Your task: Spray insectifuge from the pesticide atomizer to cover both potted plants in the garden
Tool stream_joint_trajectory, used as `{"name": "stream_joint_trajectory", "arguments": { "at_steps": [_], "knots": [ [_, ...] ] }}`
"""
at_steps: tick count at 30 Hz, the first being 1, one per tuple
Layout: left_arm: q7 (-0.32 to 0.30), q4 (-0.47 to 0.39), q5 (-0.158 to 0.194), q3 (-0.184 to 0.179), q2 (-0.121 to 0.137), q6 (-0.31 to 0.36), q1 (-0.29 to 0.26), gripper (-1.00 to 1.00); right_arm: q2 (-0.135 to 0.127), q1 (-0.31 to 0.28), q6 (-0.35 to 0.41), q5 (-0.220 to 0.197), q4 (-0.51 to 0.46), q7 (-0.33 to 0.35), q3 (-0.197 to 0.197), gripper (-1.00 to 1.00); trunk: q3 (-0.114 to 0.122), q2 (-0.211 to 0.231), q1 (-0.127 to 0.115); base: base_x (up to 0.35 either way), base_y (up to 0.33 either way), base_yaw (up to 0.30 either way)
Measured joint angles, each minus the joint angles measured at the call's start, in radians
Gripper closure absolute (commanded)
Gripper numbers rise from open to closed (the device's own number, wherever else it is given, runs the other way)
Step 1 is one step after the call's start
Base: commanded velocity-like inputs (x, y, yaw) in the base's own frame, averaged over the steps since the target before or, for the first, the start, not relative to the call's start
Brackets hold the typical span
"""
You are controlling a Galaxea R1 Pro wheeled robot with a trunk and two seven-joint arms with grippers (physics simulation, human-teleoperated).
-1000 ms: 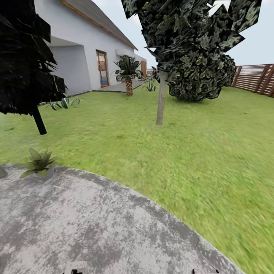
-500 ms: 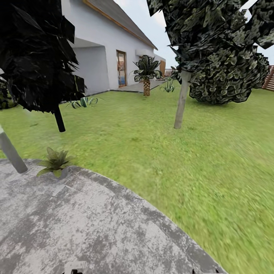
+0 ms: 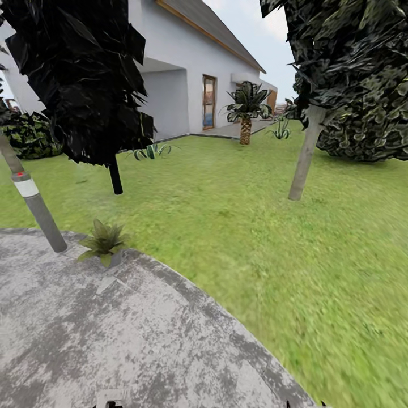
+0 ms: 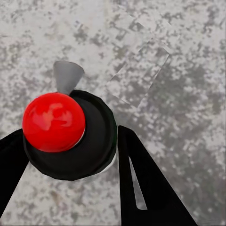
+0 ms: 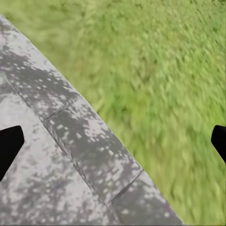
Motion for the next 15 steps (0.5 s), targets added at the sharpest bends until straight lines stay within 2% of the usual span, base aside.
{"name": "stream_joint_trajectory", "arguments": {
  "at_steps": [4,15],
  "knots": [
    [-0.001,0.000,0.000,0.000,0.000,0.000,0.000,1.00,0.000,0.000,0.000,0.000,0.000,0.000,0.000,-1.00,0.000,0.000,0.000,0.234,0.000,0.273],
    [0.000,0.000,0.000,0.000,0.000,0.000,0.000,1.00,0.000,0.000,0.000,0.000,0.000,0.000,0.000,-1.00,0.000,0.000,0.001,0.011,0.000,0.273]
  ]
}}
